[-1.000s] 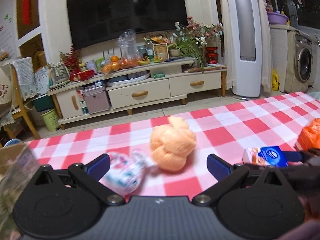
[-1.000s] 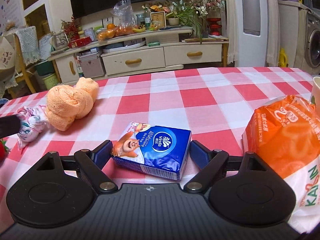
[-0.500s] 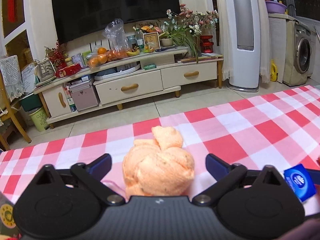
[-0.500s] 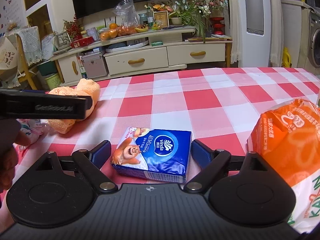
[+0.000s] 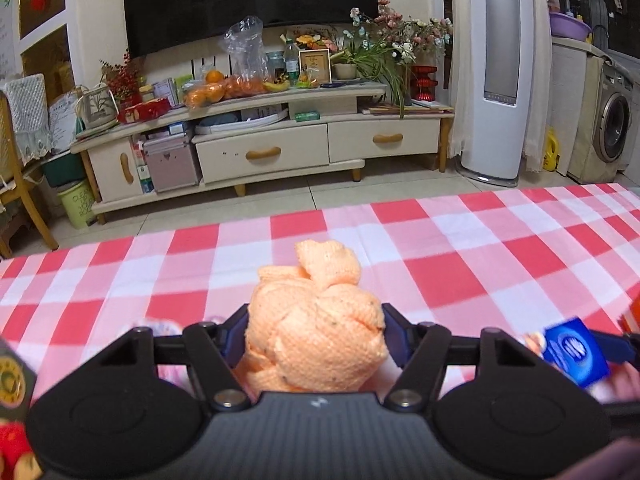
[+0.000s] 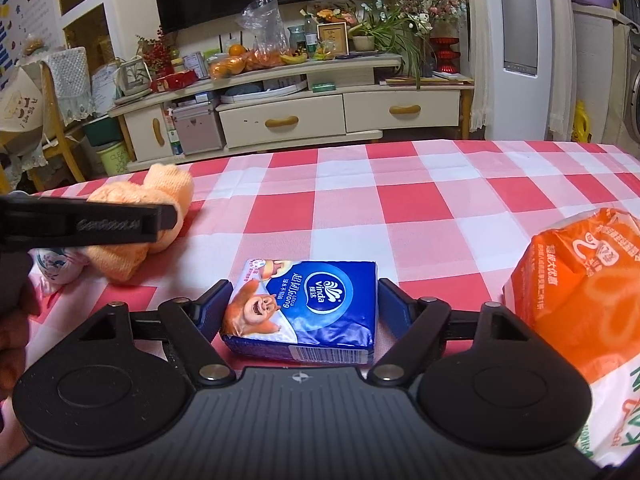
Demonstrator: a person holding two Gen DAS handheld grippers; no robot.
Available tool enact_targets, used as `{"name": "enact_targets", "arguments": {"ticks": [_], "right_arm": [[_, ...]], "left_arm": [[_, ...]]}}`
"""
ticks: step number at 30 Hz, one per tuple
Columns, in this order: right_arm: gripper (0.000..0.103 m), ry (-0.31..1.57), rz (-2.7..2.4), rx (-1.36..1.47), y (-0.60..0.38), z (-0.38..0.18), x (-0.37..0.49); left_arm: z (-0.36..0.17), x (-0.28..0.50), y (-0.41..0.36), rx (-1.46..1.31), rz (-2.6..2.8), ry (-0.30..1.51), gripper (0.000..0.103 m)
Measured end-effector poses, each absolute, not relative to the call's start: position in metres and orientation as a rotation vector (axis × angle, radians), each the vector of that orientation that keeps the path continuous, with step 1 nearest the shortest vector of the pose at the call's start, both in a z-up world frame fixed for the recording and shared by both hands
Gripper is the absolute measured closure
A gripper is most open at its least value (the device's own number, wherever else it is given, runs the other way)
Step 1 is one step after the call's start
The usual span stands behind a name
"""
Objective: Organize soft objects
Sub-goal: 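Grasp the orange towel with the left tool while the right tool grasps the tissue pack, then carry the orange towel and tissue pack up and over the cardboard box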
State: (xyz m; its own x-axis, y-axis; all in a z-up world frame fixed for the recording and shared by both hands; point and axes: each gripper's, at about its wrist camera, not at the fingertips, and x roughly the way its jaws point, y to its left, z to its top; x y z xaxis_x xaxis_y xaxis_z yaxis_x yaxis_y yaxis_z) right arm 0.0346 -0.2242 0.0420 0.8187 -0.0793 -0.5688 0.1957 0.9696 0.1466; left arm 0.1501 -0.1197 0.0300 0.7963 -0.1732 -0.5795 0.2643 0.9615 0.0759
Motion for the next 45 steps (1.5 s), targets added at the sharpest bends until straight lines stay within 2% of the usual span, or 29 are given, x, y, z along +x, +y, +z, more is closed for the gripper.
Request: {"name": "enact_targets", "arguments": {"ticks": [23,31,45], "right_arm": [[0.008,0.599,-0.148,0.163,-0.198,0.041,0.005],[0.008,0.597,-0.193,0.131,-0.18,0.042,-0.015],[0.009,0.604,-0.189,0.157,-0.155,0.057,-0.04]], "left_arm": [[0.039,0.039,-0.069,0.118,-0.262,0.73,0.037],[0.043,0.028,-0.046,0.084,-0.24,0.714,0.038],[0.088,0.005,-0.012,0.109,-0.207,0.585,0.038]]}}
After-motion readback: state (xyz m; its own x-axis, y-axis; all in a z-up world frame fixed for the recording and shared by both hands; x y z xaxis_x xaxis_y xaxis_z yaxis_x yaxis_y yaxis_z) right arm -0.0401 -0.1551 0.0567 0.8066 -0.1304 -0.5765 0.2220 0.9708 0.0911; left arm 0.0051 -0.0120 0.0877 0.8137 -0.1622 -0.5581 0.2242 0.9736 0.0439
